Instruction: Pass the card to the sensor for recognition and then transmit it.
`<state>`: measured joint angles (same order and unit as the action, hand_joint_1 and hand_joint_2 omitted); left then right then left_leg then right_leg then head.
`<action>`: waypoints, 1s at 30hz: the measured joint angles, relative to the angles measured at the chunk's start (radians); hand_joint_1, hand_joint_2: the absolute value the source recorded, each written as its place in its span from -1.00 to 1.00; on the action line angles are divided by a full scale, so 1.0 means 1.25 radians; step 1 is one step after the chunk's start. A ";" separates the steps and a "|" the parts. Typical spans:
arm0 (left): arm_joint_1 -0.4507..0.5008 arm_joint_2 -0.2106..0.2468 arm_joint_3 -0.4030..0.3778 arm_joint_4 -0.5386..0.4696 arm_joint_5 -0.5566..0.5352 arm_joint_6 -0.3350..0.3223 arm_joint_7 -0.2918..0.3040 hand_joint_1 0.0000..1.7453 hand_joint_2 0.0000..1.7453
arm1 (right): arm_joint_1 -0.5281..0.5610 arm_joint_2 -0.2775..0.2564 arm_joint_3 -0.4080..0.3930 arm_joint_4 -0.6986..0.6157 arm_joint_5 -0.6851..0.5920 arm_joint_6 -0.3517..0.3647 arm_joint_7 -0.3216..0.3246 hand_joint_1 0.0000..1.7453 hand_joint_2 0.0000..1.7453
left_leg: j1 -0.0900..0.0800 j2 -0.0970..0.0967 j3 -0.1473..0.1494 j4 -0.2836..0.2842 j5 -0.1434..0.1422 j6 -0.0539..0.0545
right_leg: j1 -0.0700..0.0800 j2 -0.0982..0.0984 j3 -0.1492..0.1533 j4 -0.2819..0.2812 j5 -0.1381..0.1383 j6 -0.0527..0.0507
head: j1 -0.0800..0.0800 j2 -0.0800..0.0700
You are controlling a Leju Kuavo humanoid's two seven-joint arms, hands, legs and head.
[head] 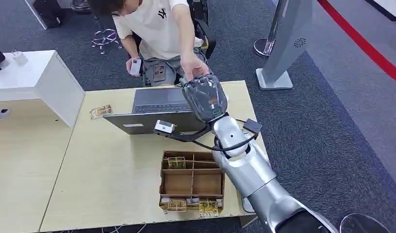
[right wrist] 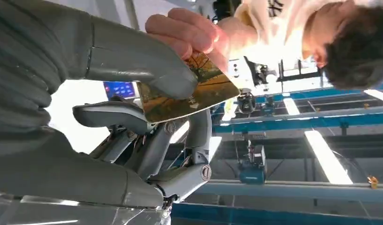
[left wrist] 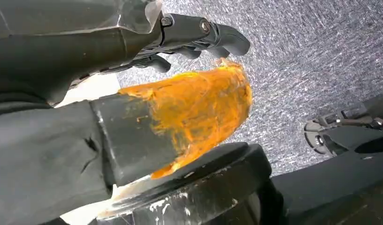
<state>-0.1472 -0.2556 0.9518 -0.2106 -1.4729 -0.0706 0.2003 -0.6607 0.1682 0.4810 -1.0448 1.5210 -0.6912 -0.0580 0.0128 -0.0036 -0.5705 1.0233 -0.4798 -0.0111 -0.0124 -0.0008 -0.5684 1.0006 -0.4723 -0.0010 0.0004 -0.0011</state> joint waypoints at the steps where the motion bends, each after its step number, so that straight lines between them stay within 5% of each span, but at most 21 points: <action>1: 0.000 -0.001 0.000 0.000 0.002 0.000 0.000 -1.00 -1.00 | -0.003 0.000 0.000 0.005 0.006 0.000 0.004 1.00 1.00 | 0.000 0.000 0.000 0.000 0.000 0.000 | 0.000 0.000 0.000 0.000 0.000 0.000 | 0.000 0.000; 2: -0.001 -0.002 0.000 0.000 0.004 0.001 0.000 -1.00 -1.00 | -0.005 0.000 0.000 0.009 0.011 0.000 0.010 -0.80 1.00 | 0.000 0.000 0.000 0.000 0.000 0.000 | 0.000 0.000 0.000 0.000 0.000 0.000 | 0.000 0.000; 4: -0.001 -0.004 0.000 0.000 0.009 0.002 0.001 -1.00 -1.00 | -0.009 0.000 0.000 0.018 0.019 0.000 0.018 -1.00 1.00 | 0.000 0.000 0.000 0.000 0.000 0.000 | 0.000 0.000 0.000 0.000 0.000 0.000 | 0.000 0.000; 5: -0.001 -0.005 0.000 0.000 0.012 0.002 0.001 -1.00 -1.00 | -0.010 0.000 0.000 0.020 0.020 0.000 0.023 -1.00 -1.00 | 0.000 0.000 0.000 0.000 0.000 0.000 | 0.000 0.000 0.000 0.000 0.000 0.000 | 0.000 0.000; 12: -0.004 -0.011 0.000 0.000 0.030 0.016 0.001 -1.00 -1.00 | -0.002 0.001 0.000 0.004 0.002 0.000 0.034 -1.00 -1.00 | 0.000 0.000 0.000 0.000 0.000 0.000 | 0.000 0.000 0.000 0.000 0.000 0.000 | 0.000 0.000; 17: -0.002 -0.014 0.003 0.000 0.050 0.028 -0.002 -1.00 -1.00 | 0.062 0.019 -0.013 -0.096 -0.068 -0.001 -0.047 -1.00 -1.00 | 0.000 0.000 0.000 0.000 0.000 0.000 | 0.000 0.000 0.000 0.000 0.000 0.000 | 0.000 0.000; 22: 0.005 -0.016 0.017 0.000 0.081 0.044 -0.017 -1.00 -1.00 | 0.195 0.094 -0.079 -0.234 -0.249 -0.001 -0.282 -1.00 -1.00 | 0.000 -0.001 -0.001 0.000 -0.001 0.000 | 0.000 0.000 -0.001 0.000 -0.001 0.000 | 0.000 0.000; 27: 0.019 -0.016 0.048 0.000 0.124 0.060 -0.041 -1.00 -1.00 | 0.299 0.109 -0.062 -0.319 -0.570 0.000 -0.327 -1.00 -1.00 | 0.000 0.000 -0.001 0.000 -0.001 0.000 | 0.000 0.000 -0.001 0.000 -0.002 0.000 | 0.000 0.000; 30: 0.027 -0.016 0.069 0.000 0.145 0.067 -0.048 -1.00 -1.00 | 0.344 0.086 0.006 -0.379 -0.837 0.060 -0.330 -1.00 -1.00 | 0.000 0.000 -0.001 0.000 -0.001 0.000 | 0.000 0.000 -0.001 0.000 -0.002 0.000 | 0.000 0.000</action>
<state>-0.1139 -0.2754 1.0376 -0.2106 -1.2913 0.0126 0.1400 -0.2310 0.2759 0.4881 -1.5189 0.4752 -0.6167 -0.4699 0.0125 -0.0039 -0.5717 1.0232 -0.4815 -0.0114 -0.0124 -0.0011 -0.5694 1.0004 -0.4745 -0.0009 0.0008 -0.0011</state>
